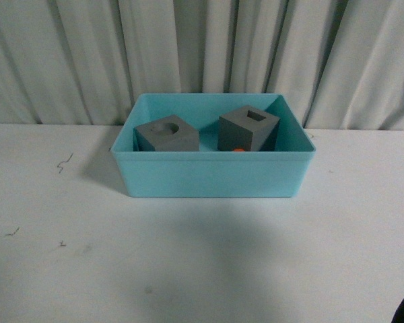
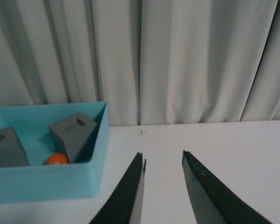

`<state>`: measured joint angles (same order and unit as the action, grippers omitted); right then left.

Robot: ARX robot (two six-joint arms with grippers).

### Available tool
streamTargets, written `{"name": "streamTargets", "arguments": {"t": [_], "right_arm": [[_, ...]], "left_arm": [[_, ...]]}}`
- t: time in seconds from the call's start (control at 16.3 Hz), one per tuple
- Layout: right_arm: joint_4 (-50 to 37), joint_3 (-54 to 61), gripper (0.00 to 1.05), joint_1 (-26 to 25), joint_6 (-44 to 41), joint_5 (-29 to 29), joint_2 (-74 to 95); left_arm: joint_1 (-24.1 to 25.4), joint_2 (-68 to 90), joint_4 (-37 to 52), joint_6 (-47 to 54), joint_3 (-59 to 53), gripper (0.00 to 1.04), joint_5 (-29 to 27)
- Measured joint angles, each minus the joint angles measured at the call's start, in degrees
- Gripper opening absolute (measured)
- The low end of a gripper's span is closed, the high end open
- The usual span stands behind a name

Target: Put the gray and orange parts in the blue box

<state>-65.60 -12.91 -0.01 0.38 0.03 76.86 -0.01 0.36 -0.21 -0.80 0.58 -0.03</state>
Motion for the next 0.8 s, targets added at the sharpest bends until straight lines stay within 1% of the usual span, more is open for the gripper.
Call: {"name": "streamTargets", "arguments": {"t": [0.06, 0.18, 0.31, 0.37, 0.49, 0.55, 0.8], "right_arm": [[2.01, 2.34, 0.23, 0.00, 0.00, 0.00, -2.45], [5.44, 5.70, 0.02, 0.00, -0.31, 0.00, -7.54], [8.72, 7.41, 0.02, 0.00, -0.22, 0.00, -14.36], [13.49, 9.51, 0.02, 0.00, -0.20, 0.00, -19.91], [27.63, 12.17, 0.02, 0.00, -0.22, 0.00, -37.51], [31.54, 12.20, 0.02, 0.00, -0.22, 0.00, -42.03], [34.71, 12.22, 0.02, 0.00, -0.20, 0.00, -45.42]], "left_arm": [[0.00, 0.00, 0.00, 0.00, 0.00, 0.98, 0.00], [0.00, 0.00, 0.00, 0.00, 0.00, 0.98, 0.00], [0.00, 0.00, 0.00, 0.00, 0.00, 0.98, 0.00], [0.00, 0.00, 0.00, 0.00, 0.00, 0.98, 0.00], [0.00, 0.00, 0.00, 0.00, 0.00, 0.98, 0.00], [0.00, 0.00, 0.00, 0.00, 0.00, 0.98, 0.00], [0.00, 0.00, 0.00, 0.00, 0.00, 0.98, 0.00]]}}
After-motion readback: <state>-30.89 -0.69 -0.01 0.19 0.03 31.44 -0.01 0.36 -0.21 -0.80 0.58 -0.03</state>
